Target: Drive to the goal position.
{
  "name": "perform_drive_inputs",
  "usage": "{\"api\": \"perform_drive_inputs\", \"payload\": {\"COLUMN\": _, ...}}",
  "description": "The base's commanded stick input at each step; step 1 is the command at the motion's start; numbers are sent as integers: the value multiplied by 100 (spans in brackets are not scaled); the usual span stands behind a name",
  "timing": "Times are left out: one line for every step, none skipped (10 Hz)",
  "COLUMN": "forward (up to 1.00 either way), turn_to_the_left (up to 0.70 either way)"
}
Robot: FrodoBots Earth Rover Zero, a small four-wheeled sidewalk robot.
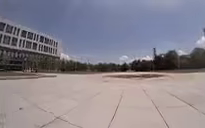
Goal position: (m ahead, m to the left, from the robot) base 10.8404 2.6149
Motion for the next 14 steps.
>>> {"api": "perform_drive_inputs", "payload": {"forward": 50, "turn_to_the_left": 1}}
{"api": "perform_drive_inputs", "payload": {"forward": 50, "turn_to_the_left": 1}}
{"api": "perform_drive_inputs", "payload": {"forward": 50, "turn_to_the_left": 1}}
{"api": "perform_drive_inputs", "payload": {"forward": 50, "turn_to_the_left": 1}}
{"api": "perform_drive_inputs", "payload": {"forward": 50, "turn_to_the_left": 1}}
{"api": "perform_drive_inputs", "payload": {"forward": 50, "turn_to_the_left": 1}}
{"api": "perform_drive_inputs", "payload": {"forward": 50, "turn_to_the_left": 1}}
{"api": "perform_drive_inputs", "payload": {"forward": 50, "turn_to_the_left": 1}}
{"api": "perform_drive_inputs", "payload": {"forward": 50, "turn_to_the_left": 1}}
{"api": "perform_drive_inputs", "payload": {"forward": 50, "turn_to_the_left": 1}}
{"api": "perform_drive_inputs", "payload": {"forward": 50, "turn_to_the_left": 1}}
{"api": "perform_drive_inputs", "payload": {"forward": 50, "turn_to_the_left": 1}}
{"api": "perform_drive_inputs", "payload": {"forward": 50, "turn_to_the_left": 1}}
{"api": "perform_drive_inputs", "payload": {"forward": 50, "turn_to_the_left": 1}}
